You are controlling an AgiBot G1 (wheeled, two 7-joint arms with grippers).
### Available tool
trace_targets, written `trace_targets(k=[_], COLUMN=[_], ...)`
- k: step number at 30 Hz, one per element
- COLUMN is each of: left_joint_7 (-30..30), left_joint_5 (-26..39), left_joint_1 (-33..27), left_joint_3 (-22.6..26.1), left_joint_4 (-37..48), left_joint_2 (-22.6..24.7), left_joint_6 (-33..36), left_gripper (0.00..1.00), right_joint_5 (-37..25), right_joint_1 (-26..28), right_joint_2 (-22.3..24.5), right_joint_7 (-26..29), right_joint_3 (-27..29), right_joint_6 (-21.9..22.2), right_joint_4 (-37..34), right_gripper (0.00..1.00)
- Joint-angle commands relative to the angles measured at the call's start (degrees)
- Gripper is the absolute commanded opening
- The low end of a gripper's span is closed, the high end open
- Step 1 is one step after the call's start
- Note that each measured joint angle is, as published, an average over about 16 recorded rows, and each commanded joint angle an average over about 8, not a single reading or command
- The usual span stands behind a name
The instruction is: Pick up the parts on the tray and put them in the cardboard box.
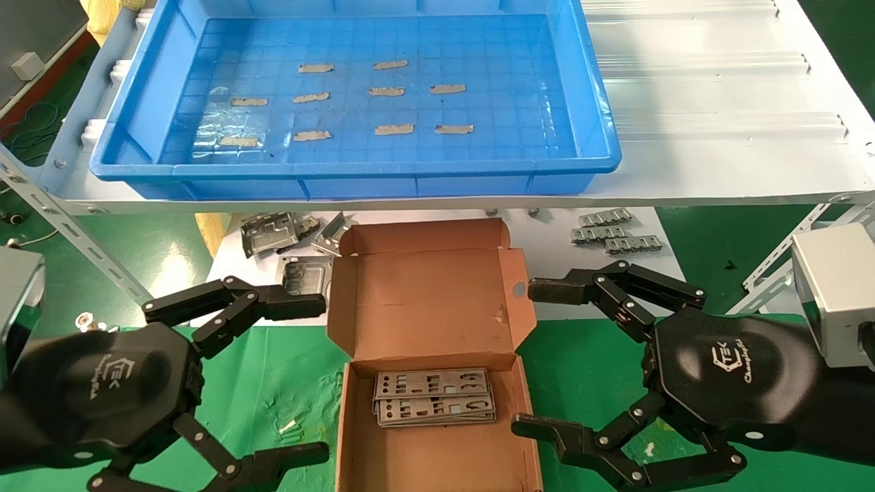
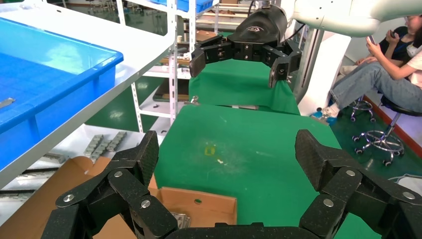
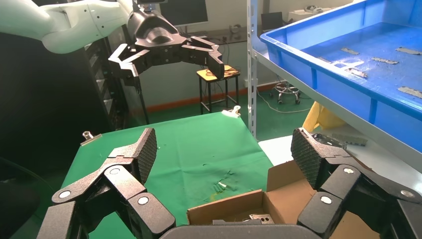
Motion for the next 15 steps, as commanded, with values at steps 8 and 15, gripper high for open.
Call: trace_targets(k=[8,15], left_joint_7=[0.0,0.0], left_joint_5=[0.0,0.0], left_joint_1=[0.0,0.0], left_joint_3=[0.0,0.0], left_joint_4=[0.0,0.0], left_joint_2=[0.0,0.0], left_joint_6=[0.0,0.0], left_gripper=[1.0,1.0], right_joint_5=[0.0,0.0], right_joint_1=[0.0,0.0], right_joint_2=[0.0,0.0], right_joint_7=[0.0,0.0], right_joint_3=[0.0,0.0], right_joint_6=[0.0,0.0], right_joint_4=[0.0,0.0], right_gripper=[1.0,1.0])
